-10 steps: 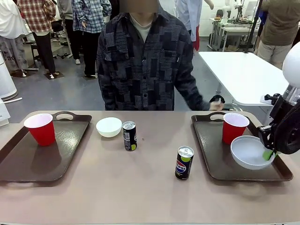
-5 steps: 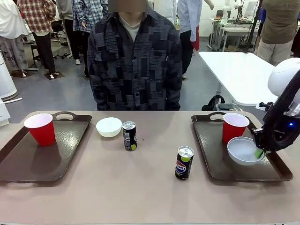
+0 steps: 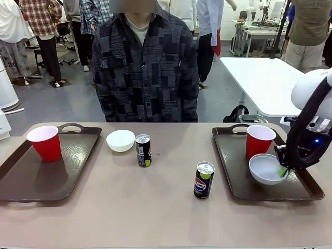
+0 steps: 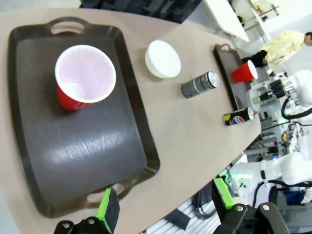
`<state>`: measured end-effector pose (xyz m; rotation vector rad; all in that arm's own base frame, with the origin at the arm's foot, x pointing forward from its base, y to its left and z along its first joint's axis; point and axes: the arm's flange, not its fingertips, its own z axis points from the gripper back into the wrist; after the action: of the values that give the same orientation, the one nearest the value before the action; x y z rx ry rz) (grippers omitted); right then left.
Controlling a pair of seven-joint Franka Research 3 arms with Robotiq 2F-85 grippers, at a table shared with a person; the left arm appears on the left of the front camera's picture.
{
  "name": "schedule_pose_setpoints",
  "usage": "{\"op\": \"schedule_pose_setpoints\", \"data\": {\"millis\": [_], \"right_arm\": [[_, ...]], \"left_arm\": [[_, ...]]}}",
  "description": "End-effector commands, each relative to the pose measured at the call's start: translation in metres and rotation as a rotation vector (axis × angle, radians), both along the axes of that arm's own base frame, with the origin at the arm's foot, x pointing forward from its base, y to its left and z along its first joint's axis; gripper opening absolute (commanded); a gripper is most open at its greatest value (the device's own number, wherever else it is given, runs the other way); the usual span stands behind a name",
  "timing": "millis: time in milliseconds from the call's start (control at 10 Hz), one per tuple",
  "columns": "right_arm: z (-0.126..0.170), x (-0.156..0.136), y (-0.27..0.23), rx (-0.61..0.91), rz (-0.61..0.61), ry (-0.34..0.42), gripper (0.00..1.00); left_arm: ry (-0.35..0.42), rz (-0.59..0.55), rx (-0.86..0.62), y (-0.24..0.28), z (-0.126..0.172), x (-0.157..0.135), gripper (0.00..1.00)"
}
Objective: Prepare tableware on both trays.
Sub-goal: Pick up a Picnic Bowl from the table and place it on a Handle tray.
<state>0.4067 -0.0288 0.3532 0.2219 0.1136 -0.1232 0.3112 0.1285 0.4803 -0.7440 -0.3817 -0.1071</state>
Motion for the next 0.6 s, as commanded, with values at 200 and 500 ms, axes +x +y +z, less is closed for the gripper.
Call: {"op": "schedule_pose_setpoints", "data": {"millis": [200,500], "right_arm": [[-0.0193,0.0052,0.0016,-0.019,0.011,0.014,0.53],[-0.0099,-0.0026,0.0059,-0.076,-0.009,0.009,1.00]], "left_arm": [[-0.010,-0.006,-0.015,0.0014,-0.0003,-0.0009,1.00],[-0.010,-0.006,-0.015,0.0014,-0.0003,-0.0009,1.00]]}}
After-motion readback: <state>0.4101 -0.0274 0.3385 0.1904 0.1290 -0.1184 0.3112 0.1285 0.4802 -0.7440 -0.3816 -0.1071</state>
